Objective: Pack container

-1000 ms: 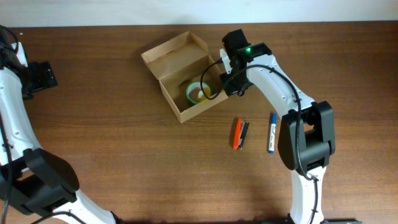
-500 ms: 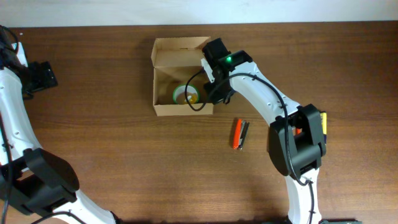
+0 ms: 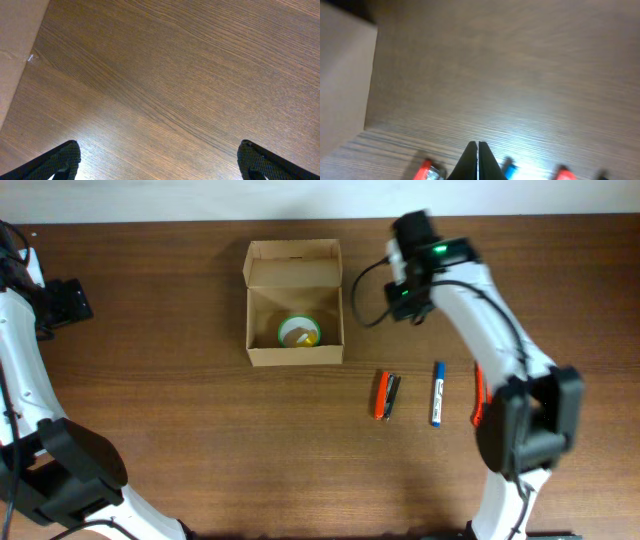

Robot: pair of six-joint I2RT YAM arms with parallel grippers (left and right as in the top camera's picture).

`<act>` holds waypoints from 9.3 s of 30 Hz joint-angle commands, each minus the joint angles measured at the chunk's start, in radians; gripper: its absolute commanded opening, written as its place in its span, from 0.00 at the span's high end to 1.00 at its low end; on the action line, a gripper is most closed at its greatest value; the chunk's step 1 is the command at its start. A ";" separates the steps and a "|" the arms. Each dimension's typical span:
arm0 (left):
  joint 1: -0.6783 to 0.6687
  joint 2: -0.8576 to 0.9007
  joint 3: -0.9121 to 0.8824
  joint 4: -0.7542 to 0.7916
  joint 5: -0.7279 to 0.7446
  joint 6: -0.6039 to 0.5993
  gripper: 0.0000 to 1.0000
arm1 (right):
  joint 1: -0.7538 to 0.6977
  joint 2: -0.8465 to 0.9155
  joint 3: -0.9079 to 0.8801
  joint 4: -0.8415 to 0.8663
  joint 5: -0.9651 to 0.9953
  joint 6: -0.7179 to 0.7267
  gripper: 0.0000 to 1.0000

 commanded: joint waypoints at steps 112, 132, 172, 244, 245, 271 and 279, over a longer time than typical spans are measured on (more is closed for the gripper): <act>0.001 -0.007 -0.010 0.000 0.011 0.019 0.00 | -0.547 -0.205 -0.500 0.093 -0.200 -0.112 0.71; 0.001 -0.007 -0.010 0.000 0.011 0.019 0.00 | -0.506 -0.161 -0.502 0.087 -0.057 -0.314 0.65; 0.001 -0.007 -0.010 0.000 0.011 0.019 0.00 | -0.429 0.063 -0.491 0.121 -0.064 -0.204 0.97; 0.001 -0.007 -0.010 0.000 0.011 0.019 0.00 | 0.435 0.102 0.240 -0.108 -0.107 -0.774 0.97; 0.001 -0.007 -0.010 0.000 0.011 0.019 0.00 | 0.444 0.102 0.240 -0.098 -0.100 -0.782 0.97; 0.001 -0.007 -0.010 0.000 0.011 0.019 0.00 | 0.352 0.264 0.238 0.074 -0.021 -0.824 0.96; 0.001 -0.007 -0.010 0.000 0.011 0.019 0.00 | 0.362 0.274 0.237 0.072 -0.077 -0.806 0.96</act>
